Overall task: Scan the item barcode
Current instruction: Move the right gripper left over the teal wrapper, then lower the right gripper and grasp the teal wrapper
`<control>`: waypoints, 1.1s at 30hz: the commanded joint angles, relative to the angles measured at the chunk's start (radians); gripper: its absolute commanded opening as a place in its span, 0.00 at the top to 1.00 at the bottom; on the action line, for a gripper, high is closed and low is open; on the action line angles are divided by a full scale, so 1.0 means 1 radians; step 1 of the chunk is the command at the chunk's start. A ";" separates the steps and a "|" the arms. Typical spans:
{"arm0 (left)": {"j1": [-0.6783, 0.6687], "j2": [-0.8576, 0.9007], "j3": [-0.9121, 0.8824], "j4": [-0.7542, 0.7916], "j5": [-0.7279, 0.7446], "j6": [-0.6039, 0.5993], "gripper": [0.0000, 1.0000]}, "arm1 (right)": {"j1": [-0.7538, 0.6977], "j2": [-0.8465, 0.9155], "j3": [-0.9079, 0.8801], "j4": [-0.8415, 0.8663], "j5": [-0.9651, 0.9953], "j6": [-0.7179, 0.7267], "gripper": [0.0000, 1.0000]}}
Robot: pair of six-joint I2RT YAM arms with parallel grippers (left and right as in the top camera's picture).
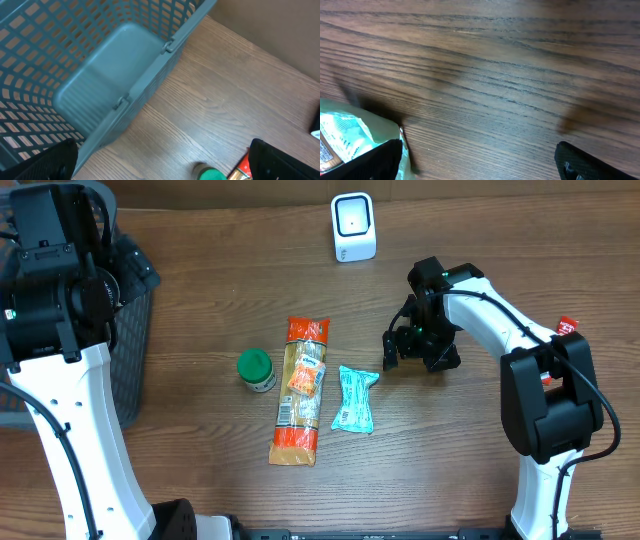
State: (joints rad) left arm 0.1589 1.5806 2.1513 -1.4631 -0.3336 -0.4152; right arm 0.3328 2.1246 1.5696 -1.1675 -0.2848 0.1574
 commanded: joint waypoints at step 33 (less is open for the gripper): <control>0.003 0.008 0.011 0.001 -0.013 0.009 0.00 | 0.207 -0.136 -0.098 0.130 0.082 0.273 0.33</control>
State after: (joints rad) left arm 0.1589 1.5822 2.1513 -1.4631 -0.3336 -0.4152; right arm 0.5205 1.9945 1.5032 -1.0565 -0.3870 0.2810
